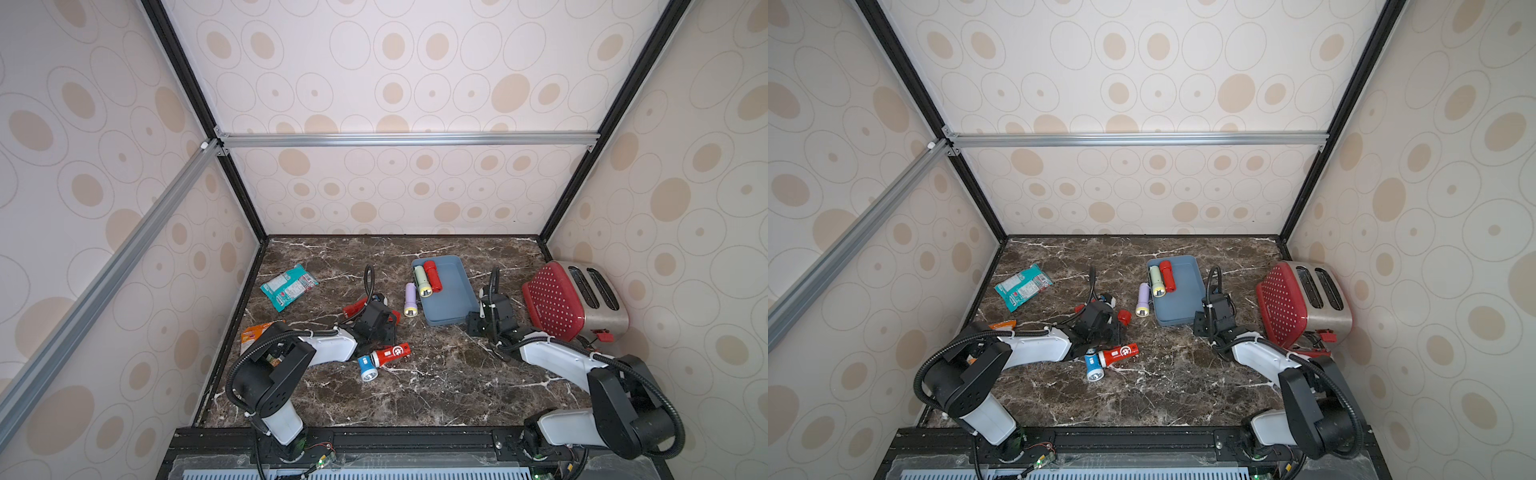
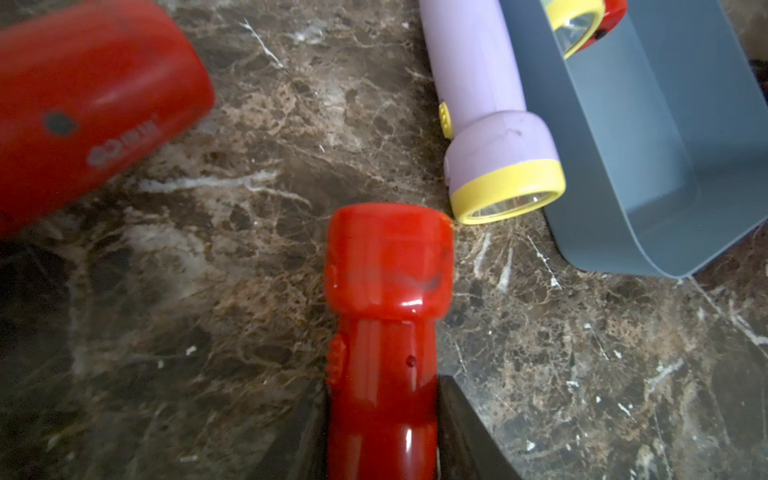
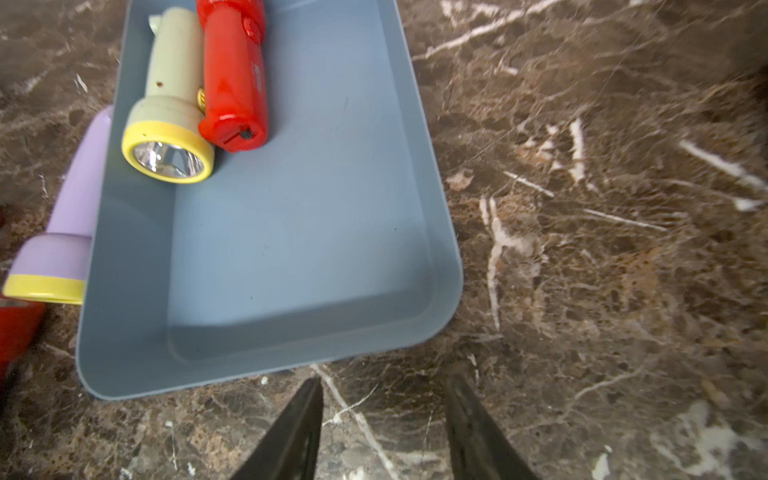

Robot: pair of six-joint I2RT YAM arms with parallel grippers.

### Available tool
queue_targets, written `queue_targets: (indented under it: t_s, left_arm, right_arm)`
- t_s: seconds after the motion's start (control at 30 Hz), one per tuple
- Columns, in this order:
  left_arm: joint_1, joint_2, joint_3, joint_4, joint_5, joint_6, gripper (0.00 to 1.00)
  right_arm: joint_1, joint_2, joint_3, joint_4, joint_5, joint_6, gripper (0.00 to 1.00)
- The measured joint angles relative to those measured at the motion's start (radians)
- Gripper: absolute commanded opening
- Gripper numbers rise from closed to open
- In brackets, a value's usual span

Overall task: Put the flashlights into the storage boxes
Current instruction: Pick up the flashlight from the center of the board.

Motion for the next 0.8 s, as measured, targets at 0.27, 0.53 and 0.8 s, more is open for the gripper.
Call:
queue_targets:
  t_s: [0.27,0.53,0.8]
  left_arm:
    - [0.000,-0.035,0.006,-0.069,-0.033,0.010,0.41]
    - [0.000,-0.129,0.005,-0.080,-0.036,-0.031,0.41]
    - [0.000,-0.170,0.037,0.000,-0.011,-0.179,0.35]
  right_arm:
    - [-0.058,0.079,0.084,-0.069,-0.122,0.019,0.53]
    - [-0.059,0.105,0.084,-0.054,-0.242,0.023,0.53]
    - [-0.059,0.048,0.024,-0.013,-0.230,0.031,0.53]
